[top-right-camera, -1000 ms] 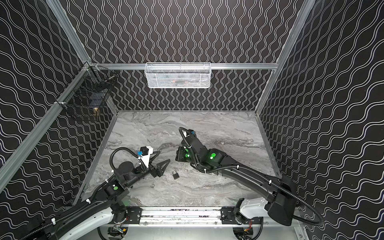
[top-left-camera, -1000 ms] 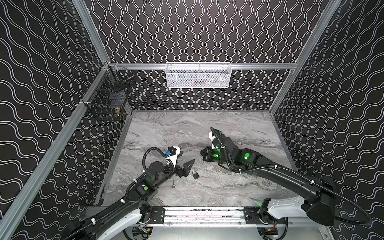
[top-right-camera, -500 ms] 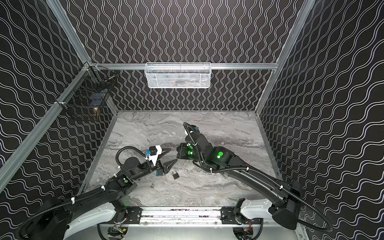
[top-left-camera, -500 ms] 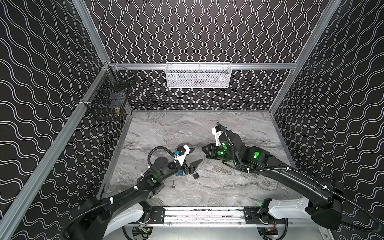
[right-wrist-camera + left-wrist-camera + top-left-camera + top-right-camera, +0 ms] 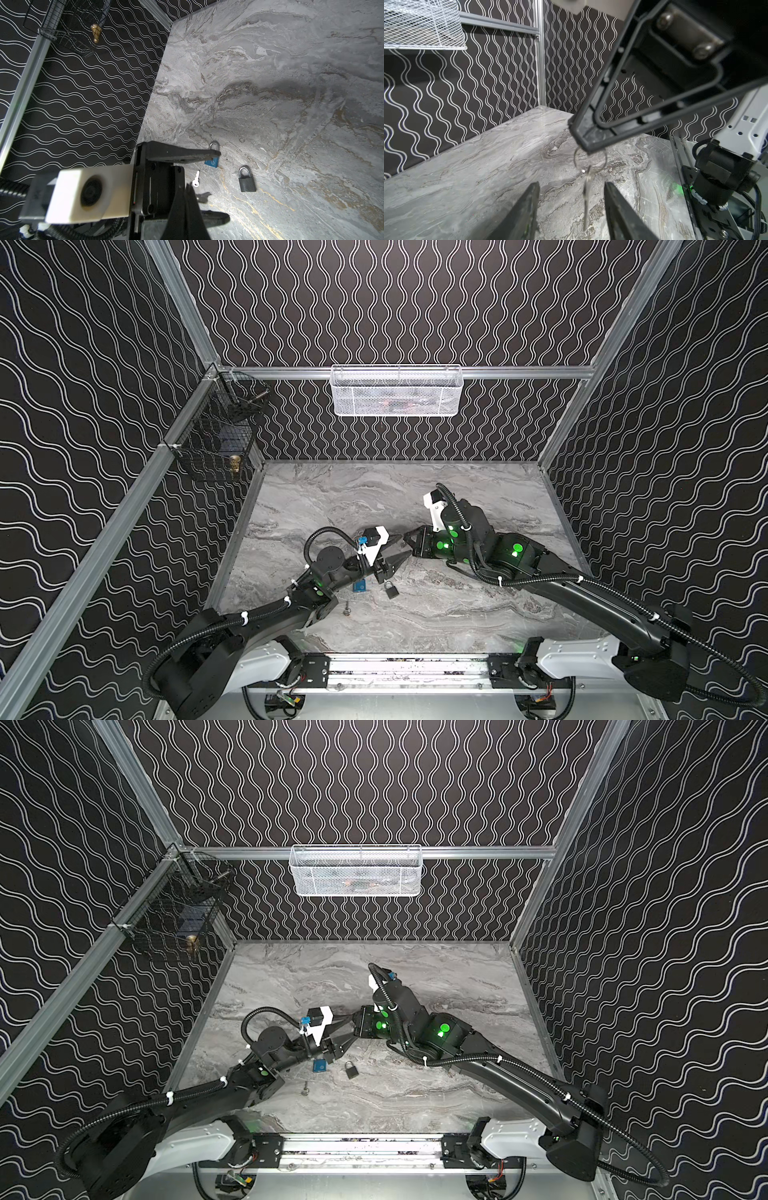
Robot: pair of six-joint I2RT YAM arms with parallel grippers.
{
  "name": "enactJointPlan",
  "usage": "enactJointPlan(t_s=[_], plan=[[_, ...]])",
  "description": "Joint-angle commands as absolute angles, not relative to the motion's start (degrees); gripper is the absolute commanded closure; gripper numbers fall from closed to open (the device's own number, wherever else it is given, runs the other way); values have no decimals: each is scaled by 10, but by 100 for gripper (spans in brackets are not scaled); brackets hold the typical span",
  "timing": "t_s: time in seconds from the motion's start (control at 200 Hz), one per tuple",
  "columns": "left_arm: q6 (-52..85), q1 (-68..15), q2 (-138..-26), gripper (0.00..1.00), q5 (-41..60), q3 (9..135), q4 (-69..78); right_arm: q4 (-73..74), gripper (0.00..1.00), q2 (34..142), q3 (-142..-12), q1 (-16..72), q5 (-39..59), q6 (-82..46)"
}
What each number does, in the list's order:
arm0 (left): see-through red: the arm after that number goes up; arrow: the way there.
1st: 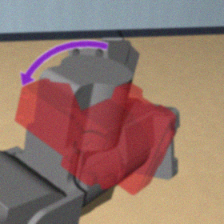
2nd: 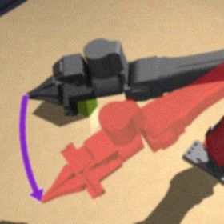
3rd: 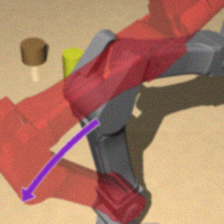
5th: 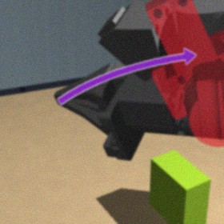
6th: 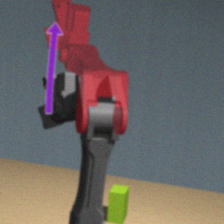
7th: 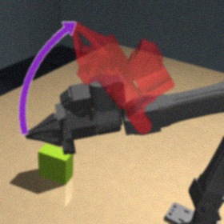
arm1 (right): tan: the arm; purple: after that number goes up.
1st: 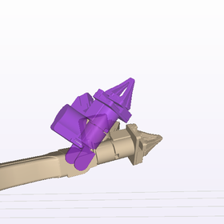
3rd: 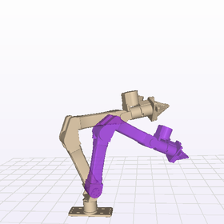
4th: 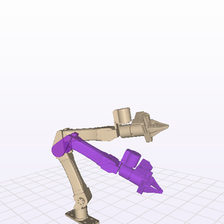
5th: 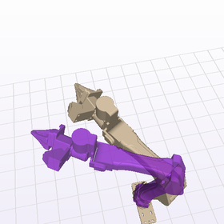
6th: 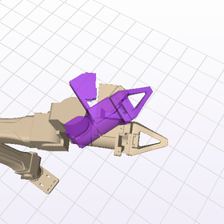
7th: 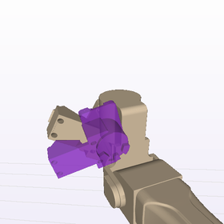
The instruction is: Unlock with the key
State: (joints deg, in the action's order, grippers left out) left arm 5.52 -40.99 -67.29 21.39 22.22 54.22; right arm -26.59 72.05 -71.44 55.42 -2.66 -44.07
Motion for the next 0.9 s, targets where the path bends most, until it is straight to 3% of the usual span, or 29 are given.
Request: enactJointPlan(t_s=[0.0, 0.285, 0.691, 0.891], plan=[[49, -410, -680, 53, 224, 222, 591, -250, 100, 724, -725, 554, -23, -436], [56, -410, -691, 69, 231, 221, 606, -241, 100, 722, -718, 554, -23, -440], [58, -409, -690, 100, 248, 225, 604, -230, 100, 715, -706, 554, -27, -444], [49, -409, -683, 100, 257, 229, 574, -227, 100, 713, -704, 553, -31, -443]])
